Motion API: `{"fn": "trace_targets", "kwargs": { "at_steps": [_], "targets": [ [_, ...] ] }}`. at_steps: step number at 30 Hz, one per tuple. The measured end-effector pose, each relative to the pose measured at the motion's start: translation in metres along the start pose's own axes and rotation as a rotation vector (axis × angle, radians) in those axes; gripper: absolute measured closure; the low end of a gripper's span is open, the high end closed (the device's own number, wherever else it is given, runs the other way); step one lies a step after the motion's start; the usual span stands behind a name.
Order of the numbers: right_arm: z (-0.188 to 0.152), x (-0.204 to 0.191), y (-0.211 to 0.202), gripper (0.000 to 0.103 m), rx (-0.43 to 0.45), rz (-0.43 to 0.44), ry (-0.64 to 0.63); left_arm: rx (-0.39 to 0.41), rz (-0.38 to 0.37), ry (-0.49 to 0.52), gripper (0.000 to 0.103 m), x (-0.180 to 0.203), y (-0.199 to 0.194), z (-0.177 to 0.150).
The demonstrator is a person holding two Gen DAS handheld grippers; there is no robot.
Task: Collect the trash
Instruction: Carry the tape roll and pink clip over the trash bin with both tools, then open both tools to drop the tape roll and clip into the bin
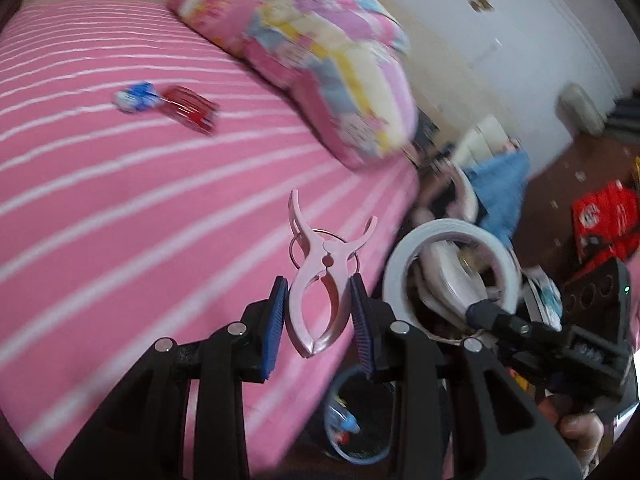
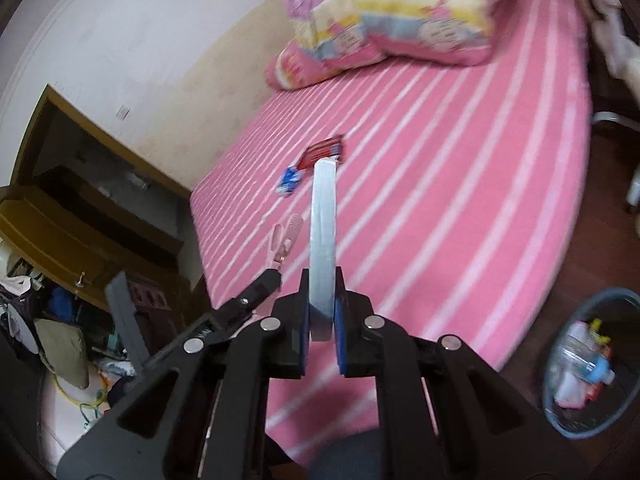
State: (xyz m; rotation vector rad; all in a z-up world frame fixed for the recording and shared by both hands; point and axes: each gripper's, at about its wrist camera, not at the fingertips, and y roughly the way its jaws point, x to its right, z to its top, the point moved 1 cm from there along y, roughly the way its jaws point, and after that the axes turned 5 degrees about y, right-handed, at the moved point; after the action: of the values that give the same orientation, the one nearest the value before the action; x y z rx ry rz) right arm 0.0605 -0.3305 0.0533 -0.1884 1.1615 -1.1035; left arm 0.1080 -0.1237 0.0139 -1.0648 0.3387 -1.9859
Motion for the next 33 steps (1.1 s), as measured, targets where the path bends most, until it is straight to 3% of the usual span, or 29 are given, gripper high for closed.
{"fn": "trace_targets", "kwargs": {
  "at_steps": [6, 13, 22, 31, 33],
  "targets": [
    [-0.036, 0.084, -0.074, 0.092, 0.083, -0.084, 0.101, -0.115, -0.066, 0.056, 0.072, 0.071, 0.034, -0.038],
    [-0.065, 0.176, -0.13, 0.092, 0.147, -0.187, 0.235, -0.275, -0.114, 0.133, 0.072, 0.138, 0.093, -0.083],
    [-0.088, 0.255, -0.148, 0.092, 0.147, -0.319, 0.316, -0.474, -0.118, 0.213, 0.072, 0.194, 0.175, -0.149],
    [-0.111, 0.316, -0.137, 0.092, 0.075, -0.424, 0.389, -0.634, -0.098, 0.285, 0.072, 0.209, 0.242, -0.201],
    [-0.112, 0.324, -0.133, 0.089, 0.07, -0.442, 0.395, -0.691, -0.156, 0.256, 0.066, 0.21, 0.258, -0.208]
  ]
}}
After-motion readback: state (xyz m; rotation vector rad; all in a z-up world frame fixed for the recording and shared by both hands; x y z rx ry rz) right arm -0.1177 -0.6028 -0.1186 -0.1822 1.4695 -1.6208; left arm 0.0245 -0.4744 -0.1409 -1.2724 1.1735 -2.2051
